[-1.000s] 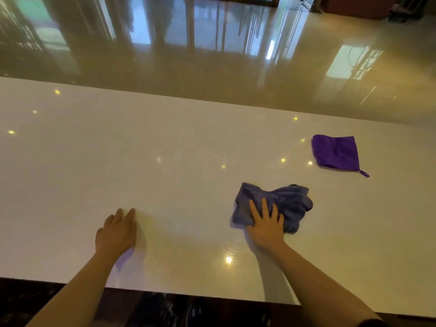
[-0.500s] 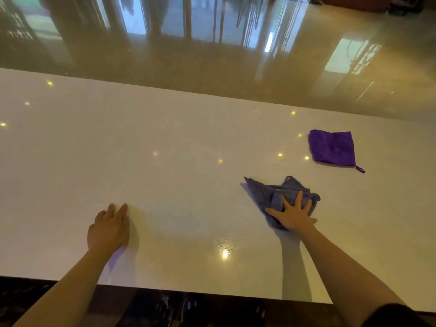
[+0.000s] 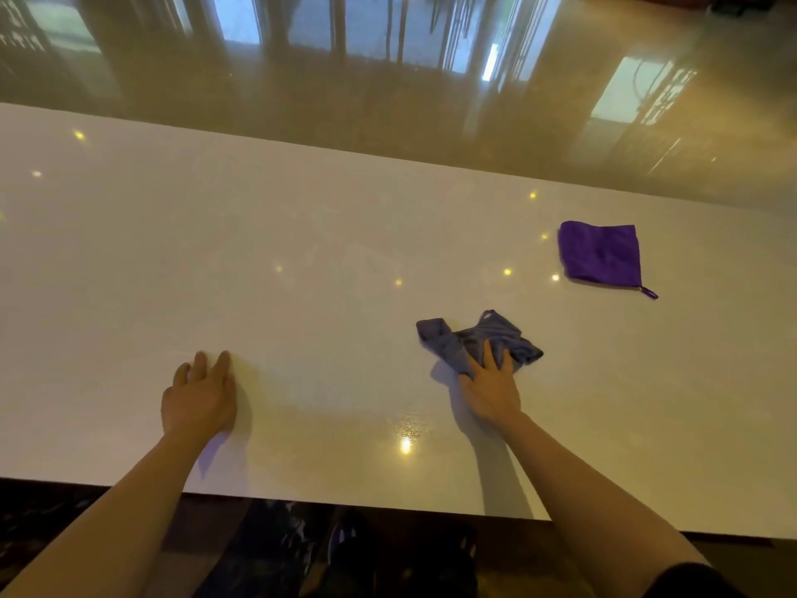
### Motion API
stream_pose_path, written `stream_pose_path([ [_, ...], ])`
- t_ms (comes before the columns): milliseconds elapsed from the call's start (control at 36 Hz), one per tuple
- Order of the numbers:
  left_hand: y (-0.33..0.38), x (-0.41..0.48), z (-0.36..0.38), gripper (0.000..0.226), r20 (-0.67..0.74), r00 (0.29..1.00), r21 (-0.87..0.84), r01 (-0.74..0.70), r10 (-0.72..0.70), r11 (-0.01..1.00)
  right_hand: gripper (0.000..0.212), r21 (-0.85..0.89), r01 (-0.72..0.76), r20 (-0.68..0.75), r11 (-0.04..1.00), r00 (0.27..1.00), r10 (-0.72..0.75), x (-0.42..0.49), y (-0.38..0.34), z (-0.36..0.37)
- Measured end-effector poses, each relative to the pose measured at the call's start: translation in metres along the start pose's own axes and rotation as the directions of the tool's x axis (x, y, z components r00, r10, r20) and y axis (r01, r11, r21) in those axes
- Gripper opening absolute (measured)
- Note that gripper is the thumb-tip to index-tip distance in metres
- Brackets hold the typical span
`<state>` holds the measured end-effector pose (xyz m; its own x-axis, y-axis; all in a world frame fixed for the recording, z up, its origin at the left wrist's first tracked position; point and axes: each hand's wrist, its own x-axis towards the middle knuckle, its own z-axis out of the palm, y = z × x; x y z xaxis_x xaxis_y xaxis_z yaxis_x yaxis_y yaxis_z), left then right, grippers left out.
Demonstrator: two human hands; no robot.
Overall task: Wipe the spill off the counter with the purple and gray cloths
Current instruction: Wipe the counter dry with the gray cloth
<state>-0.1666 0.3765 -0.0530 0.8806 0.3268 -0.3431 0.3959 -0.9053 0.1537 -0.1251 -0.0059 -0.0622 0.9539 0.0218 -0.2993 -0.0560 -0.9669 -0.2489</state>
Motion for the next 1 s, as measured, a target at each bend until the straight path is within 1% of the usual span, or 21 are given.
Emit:
stream_pose_path([
  [111, 0.002, 0.000, 0.000, 0.047, 0.002, 1.000, 0.001, 0.000, 0.000, 1.000, 0.049, -0.049, 0.173, -0.005, 0.984, 0.985, -0.173, -0.013, -0.021, 0.013],
  [194, 0.001, -0.001, -0.001, 0.047, 0.005, 1.000, 0.009, -0.002, 0.002, 1.000, 0.050, -0.056, 0.264, 0.031, 0.963, 0.964, -0.263, -0.026, -0.044, 0.026],
  [222, 0.000, -0.001, -0.001, 0.047, 0.009, 1.000, 0.011, -0.001, 0.001, 1.000, 0.053, -0.068, 0.289, 0.039, 0.955, 0.957, -0.287, -0.032, -0.053, 0.029],
  [250, 0.000, -0.001, -0.002, 0.048, 0.015, 1.000, 0.011, 0.000, 0.000, 1.000, 0.059, -0.073, 0.321, 0.016, 0.944, 0.947, -0.320, -0.039, -0.062, 0.033],
  [278, 0.000, -0.001, -0.002, 0.048, 0.020, 1.000, 0.010, 0.001, -0.002, 1.000, 0.068, -0.091, 0.348, -0.043, 0.933, 0.935, -0.353, -0.045, -0.071, 0.036],
  [306, 0.001, -0.001, -0.003, 0.048, 0.023, 1.000, 0.009, 0.001, -0.001, 1.000, 0.078, -0.057, 0.338, -0.056, 0.939, 0.938, -0.341, -0.052, -0.080, 0.037],
  [333, 0.001, -0.001, -0.003, 0.048, 0.025, 1.000, 0.010, 0.000, -0.001, 1.000, 0.083, -0.088, 0.336, -0.086, 0.938, 0.935, -0.344, -0.054, -0.086, 0.040],
  [361, 0.001, -0.001, -0.003, 0.048, 0.024, 1.000, 0.010, 0.000, -0.001, 1.000, 0.077, -0.066, 0.355, -0.078, 0.933, 0.930, -0.360, -0.055, -0.091, 0.045],
  [389, 0.001, -0.002, -0.004, 0.048, 0.025, 1.000, 0.011, 0.002, -0.002, 1.000, 0.067, -0.081, 0.391, -0.054, 0.917, 0.917, -0.396, -0.055, -0.094, 0.049],
  [417, 0.001, -0.002, -0.004, 0.048, 0.027, 1.000, 0.014, 0.005, -0.006, 1.000, 0.059, -0.055, 0.420, 0.029, 0.906, 0.908, -0.419, -0.054, -0.094, 0.053],
  [444, 0.001, -0.002, -0.004, 0.048, 0.029, 1.000, 0.015, 0.010, -0.011, 1.000, 0.055, -0.051, 0.445, 0.075, 0.894, 0.895, -0.441, -0.054, -0.095, 0.055],
  [528, 0.002, -0.001, -0.003, 0.048, 0.024, 1.000, 0.008, 0.018, -0.018, 1.000, 0.054, -0.078, 0.536, 0.116, 0.841, 0.842, -0.526, -0.058, -0.093, 0.056],
  [611, 0.003, 0.000, -0.003, 0.048, 0.021, 1.000, 0.003, 0.020, -0.020, 1.000, 0.051, -0.133, 0.617, 0.192, 0.776, 0.784, -0.590, -0.055, -0.087, 0.050],
  [722, 0.003, 0.001, -0.005, 0.048, 0.030, 0.999, 0.007, 0.028, -0.028, 1.000, 0.045, -0.177, 0.696, 0.218, 0.696, 0.717, -0.662, -0.048, -0.078, 0.039],
  [806, 0.004, 0.001, -0.005, 0.049, 0.038, 0.999, 0.005, 0.029, -0.030, 1.000, 0.042, -0.209, 0.741, 0.176, 0.638, 0.670, -0.721, -0.042, -0.069, 0.035],
  [889, 0.006, 0.001, -0.007, 0.048, 0.042, 0.998, -0.004, 0.041, -0.041, 0.999, 0.042, -0.243, 0.770, 0.214, 0.590, 0.636, -0.742, -0.039, -0.056, 0.028],
  [1000, 0.009, 0.001, -0.008, 0.048, 0.040, 0.998, 0.001, 0.053, -0.053, 0.999, 0.043, -0.217, 0.778, 0.265, 0.590, 0.629, -0.731, -0.042, -0.038, 0.009],
])
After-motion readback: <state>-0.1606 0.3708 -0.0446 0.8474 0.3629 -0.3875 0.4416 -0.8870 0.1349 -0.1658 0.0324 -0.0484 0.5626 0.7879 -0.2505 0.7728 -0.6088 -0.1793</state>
